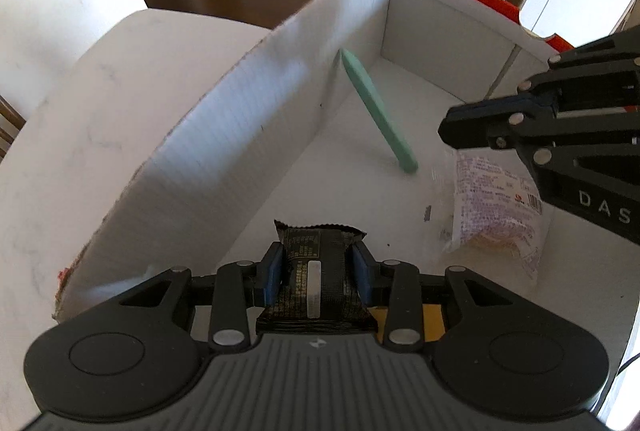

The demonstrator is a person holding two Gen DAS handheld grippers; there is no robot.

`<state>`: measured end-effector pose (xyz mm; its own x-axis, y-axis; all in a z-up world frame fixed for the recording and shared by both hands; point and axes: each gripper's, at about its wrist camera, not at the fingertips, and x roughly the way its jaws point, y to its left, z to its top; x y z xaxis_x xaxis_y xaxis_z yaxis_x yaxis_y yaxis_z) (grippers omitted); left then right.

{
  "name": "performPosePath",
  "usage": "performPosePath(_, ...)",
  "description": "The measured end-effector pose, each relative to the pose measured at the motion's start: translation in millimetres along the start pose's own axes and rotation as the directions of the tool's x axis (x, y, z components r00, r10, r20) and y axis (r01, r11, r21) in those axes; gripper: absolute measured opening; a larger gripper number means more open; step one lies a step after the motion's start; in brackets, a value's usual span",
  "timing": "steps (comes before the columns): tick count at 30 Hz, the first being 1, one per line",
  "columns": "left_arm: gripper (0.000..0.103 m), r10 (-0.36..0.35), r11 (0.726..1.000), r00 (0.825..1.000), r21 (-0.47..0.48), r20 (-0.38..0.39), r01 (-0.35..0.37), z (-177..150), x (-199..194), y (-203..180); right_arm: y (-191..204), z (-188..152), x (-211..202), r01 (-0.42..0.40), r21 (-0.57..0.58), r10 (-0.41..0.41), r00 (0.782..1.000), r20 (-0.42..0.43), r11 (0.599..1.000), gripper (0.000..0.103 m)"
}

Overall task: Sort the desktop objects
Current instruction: 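Open the right gripper to drop the green stick while the left gripper lowers the snack bar into the box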

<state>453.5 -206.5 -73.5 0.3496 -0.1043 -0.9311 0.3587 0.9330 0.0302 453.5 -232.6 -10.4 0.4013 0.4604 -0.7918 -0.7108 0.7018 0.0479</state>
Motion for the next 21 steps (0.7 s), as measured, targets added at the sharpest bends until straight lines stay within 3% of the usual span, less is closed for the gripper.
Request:
performPosePath(4,0.038,-0.025,0.999,1.0,-0.025,0.003,0.026,-0.4,-2.5,4.7,0.2,0.2,-1.0,-0.003,0.005,0.003,1.0,-0.008,1.0,0.009)
performPosePath(9,0.059,-0.018,0.998,0.999,-0.057,0.029,0.02,-3.7,-10.8,11.1,-4.1,-0.6,-4.7,0.004,0.023,-0.004,1.0,-0.009,1.0,0.018)
performPosePath(21,0.061,-0.041,0.996,0.991,-0.078,0.124,0.051,-10.0,-41.2,0.8,-4.0,-5.1,-29.4,-0.002,0.021,0.002,1.0,-0.003,1.0,0.028)
